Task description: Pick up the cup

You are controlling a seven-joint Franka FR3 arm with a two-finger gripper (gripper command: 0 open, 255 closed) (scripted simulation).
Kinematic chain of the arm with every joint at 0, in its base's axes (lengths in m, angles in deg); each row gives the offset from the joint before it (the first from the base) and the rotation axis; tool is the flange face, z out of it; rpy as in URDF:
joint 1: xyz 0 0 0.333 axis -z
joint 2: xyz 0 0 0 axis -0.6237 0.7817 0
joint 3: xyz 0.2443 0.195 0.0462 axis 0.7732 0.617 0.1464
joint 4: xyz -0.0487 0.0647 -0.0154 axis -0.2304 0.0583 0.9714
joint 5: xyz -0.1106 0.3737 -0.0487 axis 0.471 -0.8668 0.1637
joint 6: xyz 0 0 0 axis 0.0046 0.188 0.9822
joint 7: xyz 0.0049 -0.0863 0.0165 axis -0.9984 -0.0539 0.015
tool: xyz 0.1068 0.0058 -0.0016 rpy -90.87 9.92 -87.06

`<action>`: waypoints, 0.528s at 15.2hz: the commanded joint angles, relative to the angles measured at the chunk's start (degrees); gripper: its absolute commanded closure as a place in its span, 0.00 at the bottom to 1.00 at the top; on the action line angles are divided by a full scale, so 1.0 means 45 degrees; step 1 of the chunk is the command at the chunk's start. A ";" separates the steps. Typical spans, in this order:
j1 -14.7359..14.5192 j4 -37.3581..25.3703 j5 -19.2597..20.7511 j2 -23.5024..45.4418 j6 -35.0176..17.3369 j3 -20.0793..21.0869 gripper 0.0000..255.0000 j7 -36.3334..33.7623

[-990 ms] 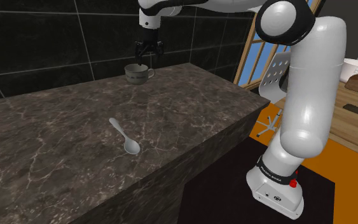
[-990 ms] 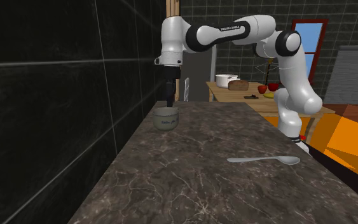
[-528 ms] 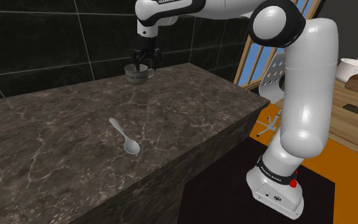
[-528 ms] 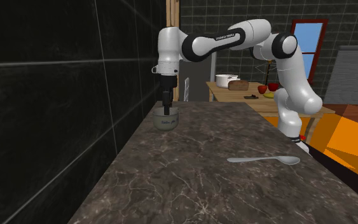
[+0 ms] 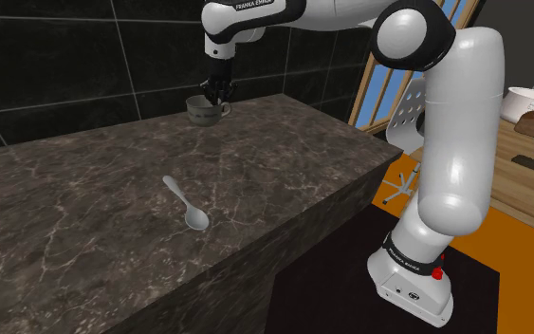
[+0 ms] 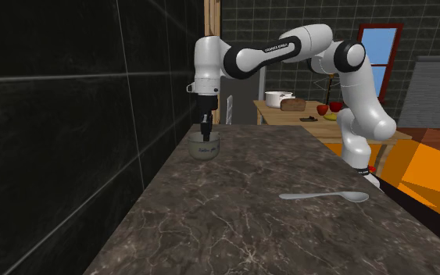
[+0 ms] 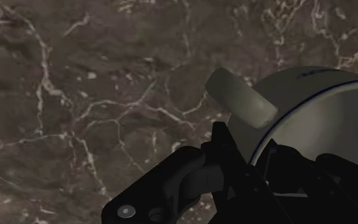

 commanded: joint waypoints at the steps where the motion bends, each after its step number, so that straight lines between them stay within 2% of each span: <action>1: -0.0003 0.0005 -0.0002 0.0004 -0.0001 0.0003 1.00 0.0000; 4: 0.0002 -0.0018 -0.0003 0.0002 0.0024 0.0001 1.00 0.0007; 8: -0.0007 -0.0663 -0.0001 -0.0024 0.0695 0.0006 1.00 -0.0012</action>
